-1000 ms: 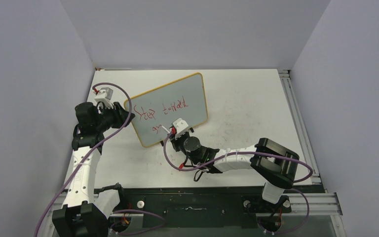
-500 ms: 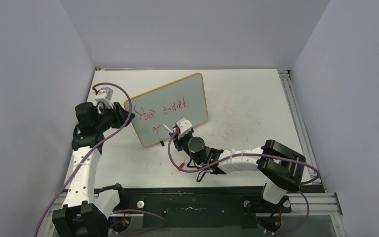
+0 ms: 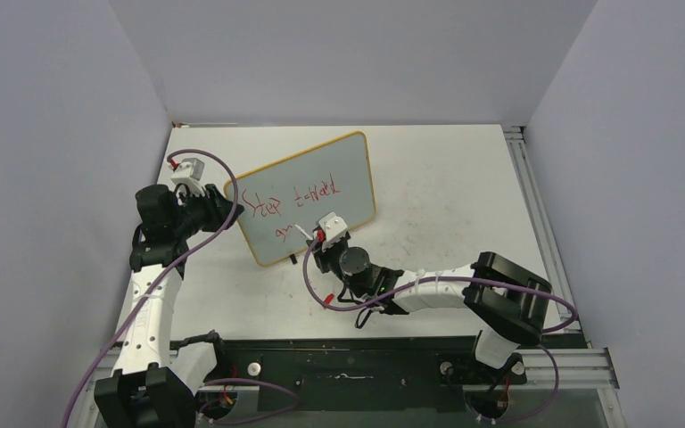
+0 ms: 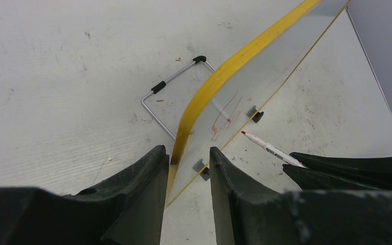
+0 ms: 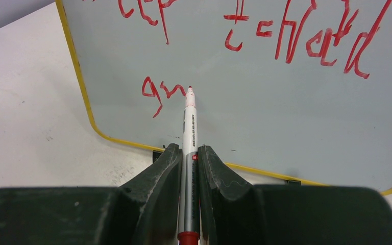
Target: Write a sentence on the whiteboard
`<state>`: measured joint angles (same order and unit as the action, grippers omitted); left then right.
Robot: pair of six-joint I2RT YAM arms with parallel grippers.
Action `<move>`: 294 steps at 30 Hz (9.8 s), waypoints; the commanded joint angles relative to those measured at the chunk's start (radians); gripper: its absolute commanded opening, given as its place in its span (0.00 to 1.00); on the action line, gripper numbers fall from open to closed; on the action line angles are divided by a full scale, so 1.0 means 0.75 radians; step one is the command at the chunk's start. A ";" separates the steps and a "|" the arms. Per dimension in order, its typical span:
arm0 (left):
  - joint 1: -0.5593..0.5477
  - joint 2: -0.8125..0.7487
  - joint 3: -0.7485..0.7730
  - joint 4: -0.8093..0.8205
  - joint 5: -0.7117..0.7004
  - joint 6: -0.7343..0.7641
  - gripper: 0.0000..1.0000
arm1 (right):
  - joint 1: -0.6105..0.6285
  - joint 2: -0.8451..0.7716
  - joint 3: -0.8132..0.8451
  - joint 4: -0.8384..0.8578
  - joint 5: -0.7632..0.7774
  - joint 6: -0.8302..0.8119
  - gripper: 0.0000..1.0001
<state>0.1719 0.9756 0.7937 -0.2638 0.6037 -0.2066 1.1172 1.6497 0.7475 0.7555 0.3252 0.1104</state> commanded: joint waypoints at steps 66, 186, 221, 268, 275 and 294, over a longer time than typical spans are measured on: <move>0.010 -0.017 0.009 0.078 0.030 -0.003 0.33 | -0.031 0.030 0.083 0.045 -0.044 -0.021 0.05; 0.009 -0.016 0.005 0.078 0.036 -0.001 0.33 | -0.056 0.043 -0.012 0.025 -0.011 0.037 0.05; 0.010 -0.016 0.007 0.078 0.038 -0.001 0.33 | -0.076 -0.024 0.010 0.041 0.054 -0.010 0.05; 0.010 -0.023 0.003 0.078 0.038 -0.003 0.33 | -0.062 -0.067 -0.034 0.060 0.073 -0.018 0.05; 0.010 -0.024 0.003 0.078 0.038 -0.001 0.33 | -0.068 -0.035 -0.014 0.059 0.060 -0.017 0.05; 0.010 -0.023 0.003 0.079 0.037 -0.001 0.33 | -0.098 -0.007 0.006 0.028 0.110 0.023 0.05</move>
<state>0.1730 0.9752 0.7914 -0.2493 0.6106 -0.2066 1.0534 1.6337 0.7155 0.7509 0.3820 0.1070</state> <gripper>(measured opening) 0.333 0.152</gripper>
